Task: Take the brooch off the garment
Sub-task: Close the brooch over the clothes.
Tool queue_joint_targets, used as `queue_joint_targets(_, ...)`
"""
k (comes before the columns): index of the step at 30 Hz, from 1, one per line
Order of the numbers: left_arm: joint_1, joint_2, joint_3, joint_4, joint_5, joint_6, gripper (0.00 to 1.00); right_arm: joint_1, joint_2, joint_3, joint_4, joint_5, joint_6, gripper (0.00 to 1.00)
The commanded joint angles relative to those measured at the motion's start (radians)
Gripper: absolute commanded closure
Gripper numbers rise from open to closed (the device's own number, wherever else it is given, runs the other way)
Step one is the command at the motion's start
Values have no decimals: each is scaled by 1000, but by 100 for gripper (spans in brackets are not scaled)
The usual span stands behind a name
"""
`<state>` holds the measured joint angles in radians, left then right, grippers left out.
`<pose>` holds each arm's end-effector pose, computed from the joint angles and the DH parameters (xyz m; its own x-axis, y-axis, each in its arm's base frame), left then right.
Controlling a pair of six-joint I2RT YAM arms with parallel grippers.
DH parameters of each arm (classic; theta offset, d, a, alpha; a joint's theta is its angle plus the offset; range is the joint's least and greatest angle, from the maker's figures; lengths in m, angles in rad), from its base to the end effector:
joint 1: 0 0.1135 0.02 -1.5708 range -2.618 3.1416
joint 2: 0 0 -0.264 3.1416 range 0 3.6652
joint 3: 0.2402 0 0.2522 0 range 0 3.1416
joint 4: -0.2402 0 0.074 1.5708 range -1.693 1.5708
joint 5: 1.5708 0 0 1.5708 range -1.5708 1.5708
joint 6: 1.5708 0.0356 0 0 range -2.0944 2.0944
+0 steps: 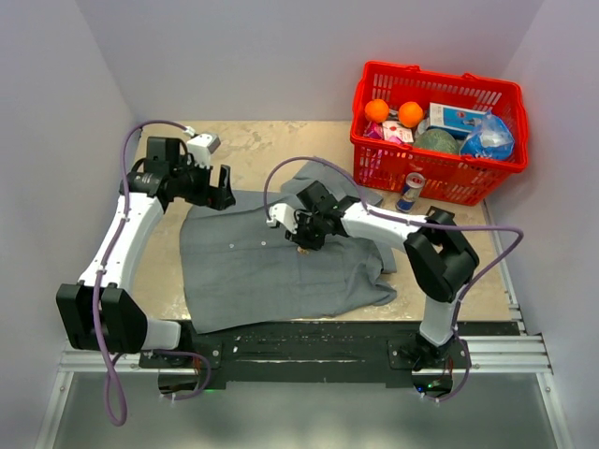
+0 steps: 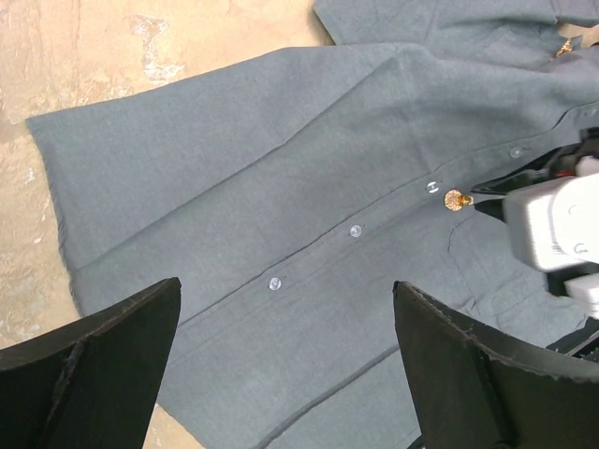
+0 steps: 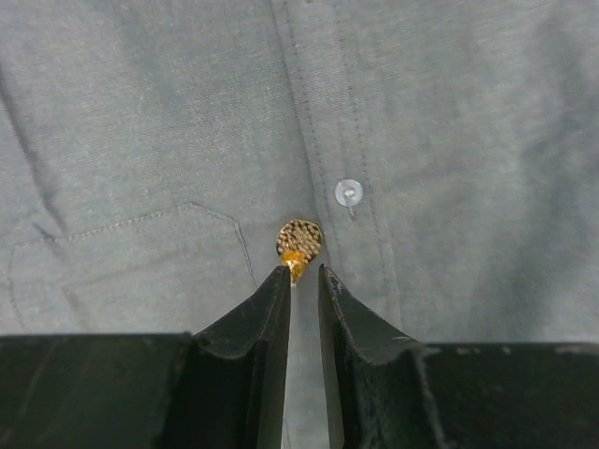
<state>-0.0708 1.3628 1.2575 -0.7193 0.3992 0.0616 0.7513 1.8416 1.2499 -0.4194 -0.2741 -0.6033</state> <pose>0.2862 -0.0342 0.3273 -0.7108 0.1073 -0.6951 0.3729 0.8955 -0.2431 0.2747 0.2698 0.1893 -0.0776 -0.8198 -0.5673 -0.9790 0.1704 -0.1123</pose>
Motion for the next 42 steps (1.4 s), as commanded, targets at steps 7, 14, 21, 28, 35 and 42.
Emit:
queue_joint_targets(7,17,-36,-12,31,41,-22,1,31,47,33,41,30,11,77)
queue_joint_targets(14,22,-22,5,24,49,-25,1,43,88,29,50,56,28,71)
queue_joint_targets(21,23,-21,5,17,53,-22,1,43,125,25,67,110,27,73)
queue_joint_targets(28,28,-14,-1,27,72,-23,1,43,62,81,-11,90,17,87)
queue_joint_targets(35,34,5,-1,49,101,-37,1,42,5,163,-117,27,20,92)
queue_joint_targets(42,34,12,-6,49,113,-40,1,40,-12,125,-122,-16,27,85)
